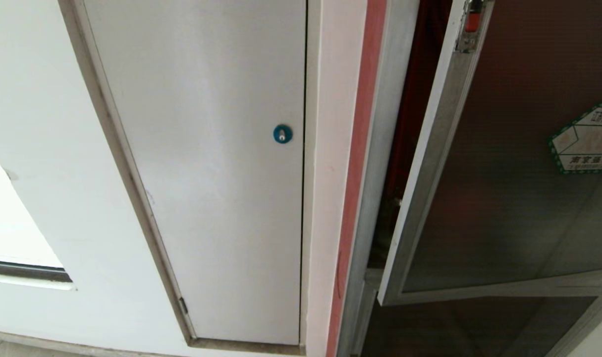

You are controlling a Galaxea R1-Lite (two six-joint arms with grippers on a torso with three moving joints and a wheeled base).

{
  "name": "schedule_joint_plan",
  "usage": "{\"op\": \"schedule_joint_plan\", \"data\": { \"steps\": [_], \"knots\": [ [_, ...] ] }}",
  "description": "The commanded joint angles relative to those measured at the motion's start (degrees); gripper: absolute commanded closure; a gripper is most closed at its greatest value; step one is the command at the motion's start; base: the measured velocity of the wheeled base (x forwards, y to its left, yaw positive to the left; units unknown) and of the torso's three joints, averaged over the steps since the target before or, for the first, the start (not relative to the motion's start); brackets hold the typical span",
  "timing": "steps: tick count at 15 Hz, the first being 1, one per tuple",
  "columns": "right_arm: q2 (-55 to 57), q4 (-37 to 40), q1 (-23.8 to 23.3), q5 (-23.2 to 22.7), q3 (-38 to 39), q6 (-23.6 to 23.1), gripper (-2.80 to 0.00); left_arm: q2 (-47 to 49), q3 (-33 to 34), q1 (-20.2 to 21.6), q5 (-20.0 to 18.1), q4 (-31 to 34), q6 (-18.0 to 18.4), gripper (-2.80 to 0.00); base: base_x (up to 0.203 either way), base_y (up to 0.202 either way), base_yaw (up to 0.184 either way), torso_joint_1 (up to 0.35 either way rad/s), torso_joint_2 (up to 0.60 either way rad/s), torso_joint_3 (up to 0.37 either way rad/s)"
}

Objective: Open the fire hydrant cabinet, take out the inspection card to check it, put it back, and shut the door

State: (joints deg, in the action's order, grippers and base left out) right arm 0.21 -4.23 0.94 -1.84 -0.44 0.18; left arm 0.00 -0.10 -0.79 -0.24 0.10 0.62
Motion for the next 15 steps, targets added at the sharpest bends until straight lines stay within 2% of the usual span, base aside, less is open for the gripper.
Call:
{"op": "schedule_joint_plan", "data": {
  "steps": [1, 4, 15],
  "knots": [
    [-0.1, 1.1, 0.0, 0.0, 0.6, 0.0, 0.0, 0.1, 0.0, 0.0, 0.0, 0.0, 0.0, 0.0, 0.0, 0.0, 0.0, 0.0, 0.0, 0.0],
    [-0.1, 4.8, 0.0, 0.8, 0.3, 0.1, 0.0, 0.0, 0.0, 0.0, 0.0, 0.0, 0.0, 0.0, 0.0, 0.0, 0.0, 0.0, 0.0, 0.0],
    [-0.1, 3.7, 0.0, 0.9, 0.5, 0.5, 0.0, 0.0, 0.0, 0.0, 0.1, 0.0, -0.5, 0.0, 0.0, 0.0, 0.0, 0.0, 0.0, 0.0]
  ]
}}
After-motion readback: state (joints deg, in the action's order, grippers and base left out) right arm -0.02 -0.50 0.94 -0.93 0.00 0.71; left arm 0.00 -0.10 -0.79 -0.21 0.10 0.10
